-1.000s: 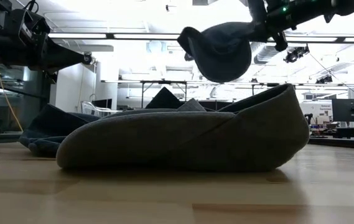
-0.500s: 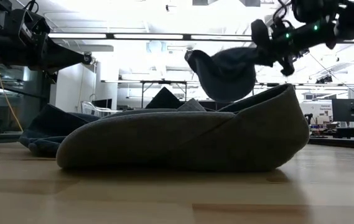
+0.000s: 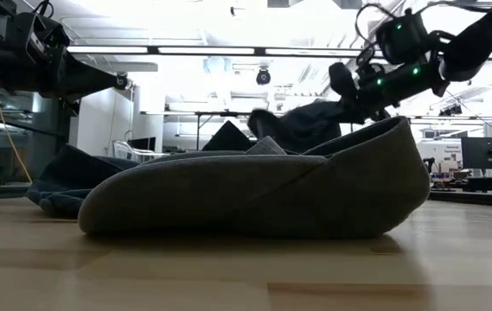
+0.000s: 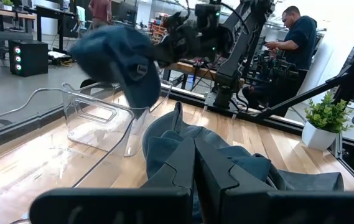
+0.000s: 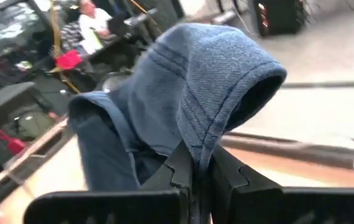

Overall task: Pick & Place hat
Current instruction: Put the dark blue cap into the right transparent bin

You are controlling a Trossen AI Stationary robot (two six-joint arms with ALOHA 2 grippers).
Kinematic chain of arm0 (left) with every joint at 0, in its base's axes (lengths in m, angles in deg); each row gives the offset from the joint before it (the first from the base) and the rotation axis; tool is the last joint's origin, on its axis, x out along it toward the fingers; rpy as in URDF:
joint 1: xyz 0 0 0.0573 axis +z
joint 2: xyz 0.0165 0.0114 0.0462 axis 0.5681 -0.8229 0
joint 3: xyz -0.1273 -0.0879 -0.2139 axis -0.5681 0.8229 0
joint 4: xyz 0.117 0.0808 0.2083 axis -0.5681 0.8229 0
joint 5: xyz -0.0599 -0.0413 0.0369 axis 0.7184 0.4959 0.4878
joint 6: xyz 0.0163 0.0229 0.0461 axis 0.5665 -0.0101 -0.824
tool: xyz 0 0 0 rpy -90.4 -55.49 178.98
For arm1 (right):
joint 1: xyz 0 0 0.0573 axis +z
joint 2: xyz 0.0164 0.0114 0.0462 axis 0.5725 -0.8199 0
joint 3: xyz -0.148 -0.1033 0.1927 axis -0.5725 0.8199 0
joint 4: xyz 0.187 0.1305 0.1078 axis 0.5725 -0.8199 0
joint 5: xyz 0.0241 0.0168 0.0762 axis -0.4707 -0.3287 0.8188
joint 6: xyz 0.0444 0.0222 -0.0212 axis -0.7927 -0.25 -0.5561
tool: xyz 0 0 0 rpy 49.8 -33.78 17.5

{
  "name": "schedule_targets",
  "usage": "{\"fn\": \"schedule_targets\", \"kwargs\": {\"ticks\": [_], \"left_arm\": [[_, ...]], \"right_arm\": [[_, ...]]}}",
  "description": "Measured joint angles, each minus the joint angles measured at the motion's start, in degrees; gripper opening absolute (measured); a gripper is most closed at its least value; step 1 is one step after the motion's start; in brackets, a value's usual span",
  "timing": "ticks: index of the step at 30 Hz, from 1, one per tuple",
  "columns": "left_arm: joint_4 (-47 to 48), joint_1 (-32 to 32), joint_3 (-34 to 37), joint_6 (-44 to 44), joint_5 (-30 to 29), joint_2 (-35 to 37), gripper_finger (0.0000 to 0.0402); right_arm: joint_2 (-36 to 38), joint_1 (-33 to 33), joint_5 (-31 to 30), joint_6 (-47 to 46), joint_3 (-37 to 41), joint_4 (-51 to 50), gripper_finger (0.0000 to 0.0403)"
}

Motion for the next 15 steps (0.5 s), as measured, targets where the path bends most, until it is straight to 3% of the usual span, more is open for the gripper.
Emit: {"fn": "schedule_targets", "kwargs": {"ticks": [15], "left_arm": [[0.00, -0.01, 0.00, -0.01, 0.00, 0.01, 0.0000]], "right_arm": [[-3.06, -1.50, 1.90, 1.88, 0.55, -0.11, 0.0022]]}}
